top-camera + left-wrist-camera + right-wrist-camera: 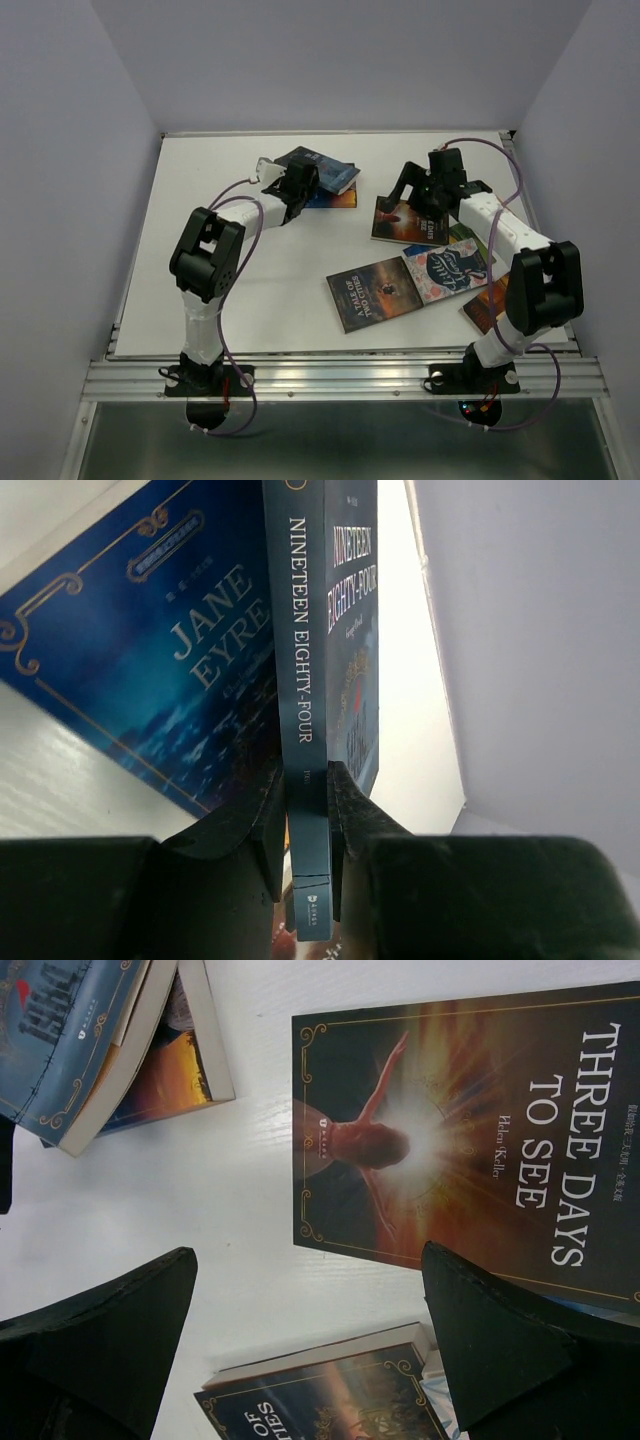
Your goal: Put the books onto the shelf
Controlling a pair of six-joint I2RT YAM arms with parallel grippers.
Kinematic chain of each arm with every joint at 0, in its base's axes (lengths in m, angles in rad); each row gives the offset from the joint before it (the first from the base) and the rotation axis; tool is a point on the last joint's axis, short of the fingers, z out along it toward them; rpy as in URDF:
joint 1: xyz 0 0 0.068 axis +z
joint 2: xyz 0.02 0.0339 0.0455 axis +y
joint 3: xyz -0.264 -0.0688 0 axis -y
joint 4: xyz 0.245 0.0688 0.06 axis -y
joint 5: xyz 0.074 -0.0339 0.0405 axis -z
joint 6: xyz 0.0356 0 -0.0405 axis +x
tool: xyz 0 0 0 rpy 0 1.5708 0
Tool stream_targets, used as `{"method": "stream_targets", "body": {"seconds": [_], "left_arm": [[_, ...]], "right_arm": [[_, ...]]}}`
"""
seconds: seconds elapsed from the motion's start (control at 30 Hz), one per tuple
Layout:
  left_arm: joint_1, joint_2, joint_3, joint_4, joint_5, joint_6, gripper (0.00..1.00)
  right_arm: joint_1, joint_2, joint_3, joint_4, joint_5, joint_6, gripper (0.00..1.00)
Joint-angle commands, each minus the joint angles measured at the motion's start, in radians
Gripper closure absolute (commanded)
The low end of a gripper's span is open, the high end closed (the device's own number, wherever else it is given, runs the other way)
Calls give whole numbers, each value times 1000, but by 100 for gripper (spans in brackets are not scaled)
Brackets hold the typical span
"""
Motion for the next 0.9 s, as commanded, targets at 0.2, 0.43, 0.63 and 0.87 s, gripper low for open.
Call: {"method": "stream_targets", "body": {"seconds": [0.2, 0.43, 0.63, 0.87], "left_arm": [[-75, 19, 179, -383, -138, -371, 100], [-120, 52, 237, -524, -187, -556, 100], [-157, 123, 352, -658, -190, -672, 100], [-157, 77, 285, -627, -152, -587, 59]], "right_arm": [[-15, 11, -25, 13, -35, -17, 0], [-15, 34, -29, 12, -98, -17, 0], [-15, 14, -52, 12, -112, -18, 0], [-15, 24, -49, 13, -103, -40, 0]]}}
